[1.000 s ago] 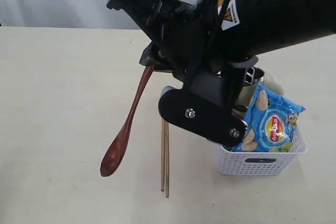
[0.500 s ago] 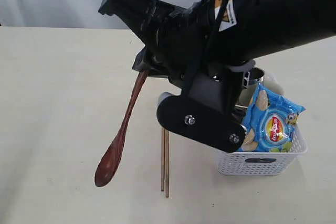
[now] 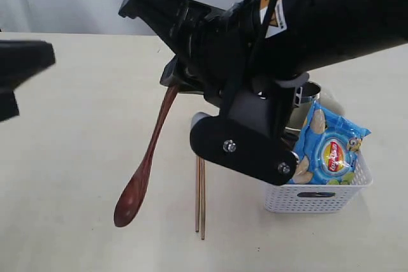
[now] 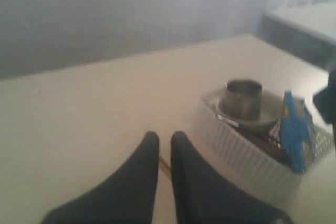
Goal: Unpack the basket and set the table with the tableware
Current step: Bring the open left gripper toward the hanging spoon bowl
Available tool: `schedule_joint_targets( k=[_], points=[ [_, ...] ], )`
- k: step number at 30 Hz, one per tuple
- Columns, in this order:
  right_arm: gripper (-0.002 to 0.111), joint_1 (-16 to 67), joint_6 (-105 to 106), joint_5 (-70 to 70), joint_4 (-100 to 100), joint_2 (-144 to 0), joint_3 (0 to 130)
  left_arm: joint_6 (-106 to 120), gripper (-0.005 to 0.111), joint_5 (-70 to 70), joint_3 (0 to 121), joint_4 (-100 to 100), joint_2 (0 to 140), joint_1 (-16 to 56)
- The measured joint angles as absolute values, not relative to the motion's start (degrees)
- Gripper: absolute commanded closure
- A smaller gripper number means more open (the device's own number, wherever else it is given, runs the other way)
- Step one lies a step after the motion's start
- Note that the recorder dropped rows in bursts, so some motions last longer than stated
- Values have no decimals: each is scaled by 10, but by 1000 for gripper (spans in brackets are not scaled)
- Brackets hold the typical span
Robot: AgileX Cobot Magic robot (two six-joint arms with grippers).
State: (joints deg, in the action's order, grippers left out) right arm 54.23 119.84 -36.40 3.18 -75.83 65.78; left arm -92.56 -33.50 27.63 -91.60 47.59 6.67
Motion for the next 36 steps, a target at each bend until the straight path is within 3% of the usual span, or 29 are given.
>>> schedule_joint_targets(
  k=[2, 11, 15, 20, 25, 27, 36],
  points=[
    [109, 542, 1198, -364, 32, -758, 658, -924, 65, -344, 287, -978, 519, 68],
    [109, 542, 1195, -352, 32, -758, 658, -705, 56, 20, 250, -1000, 546, 68],
    [109, 542, 1195, -350, 32, -758, 658, -732, 56, -53, 235, -1000, 546, 68],
    [109, 542, 1195, -349, 32, -758, 658, -749, 69, -78, 222, -1000, 546, 68],
    [109, 542, 1195, -334, 32, -759, 658, -710, 63, 202, 221, -1004, 560, 68],
    [109, 542, 1195, -324, 32, -759, 658, -713, 64, 249, 230, -1003, 570, 68],
    [109, 542, 1195, -299, 32, -753, 658, -752, 100, 38, 271, -972, 699, 68]
  ],
)
